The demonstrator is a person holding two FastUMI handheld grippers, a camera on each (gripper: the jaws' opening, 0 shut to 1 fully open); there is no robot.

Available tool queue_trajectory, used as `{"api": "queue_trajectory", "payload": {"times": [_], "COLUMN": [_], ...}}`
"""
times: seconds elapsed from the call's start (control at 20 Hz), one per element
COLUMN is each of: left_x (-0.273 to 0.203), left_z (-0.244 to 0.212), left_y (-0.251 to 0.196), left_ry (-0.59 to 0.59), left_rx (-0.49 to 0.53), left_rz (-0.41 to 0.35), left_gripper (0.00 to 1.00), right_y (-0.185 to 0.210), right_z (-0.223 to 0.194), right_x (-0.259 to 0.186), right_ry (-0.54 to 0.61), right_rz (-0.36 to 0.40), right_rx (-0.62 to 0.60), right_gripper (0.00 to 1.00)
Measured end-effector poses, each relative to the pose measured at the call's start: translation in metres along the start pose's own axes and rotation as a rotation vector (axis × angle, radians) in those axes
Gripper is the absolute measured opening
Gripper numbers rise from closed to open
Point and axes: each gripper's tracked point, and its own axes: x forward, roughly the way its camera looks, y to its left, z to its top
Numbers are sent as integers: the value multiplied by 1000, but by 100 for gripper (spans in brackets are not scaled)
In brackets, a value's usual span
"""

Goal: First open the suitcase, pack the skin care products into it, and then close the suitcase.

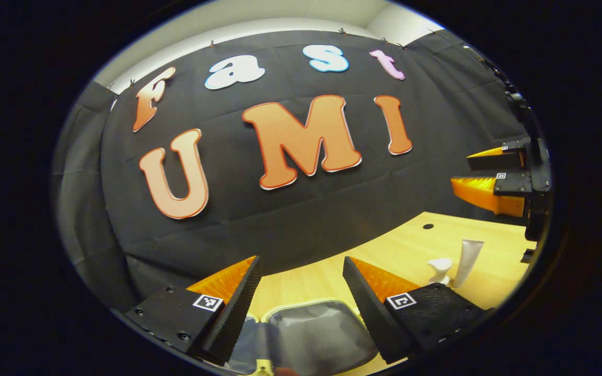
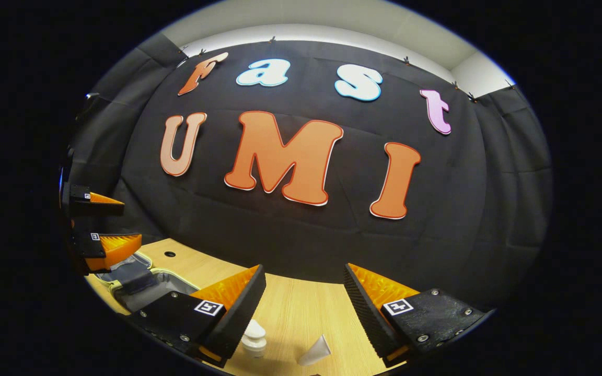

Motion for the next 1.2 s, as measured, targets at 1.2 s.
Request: {"api": "queue_trajectory", "payload": {"times": [1.2], "left_x": [42], "left_z": [-162], "left_y": [-260], "left_ry": [234], "left_rx": [-119], "left_rz": [-285], "left_gripper": [99], "right_y": [-35], "right_z": [-134], "right_x": [0], "right_ry": [183], "right_rz": [139], "right_rx": [-20], "right_gripper": [95]}}
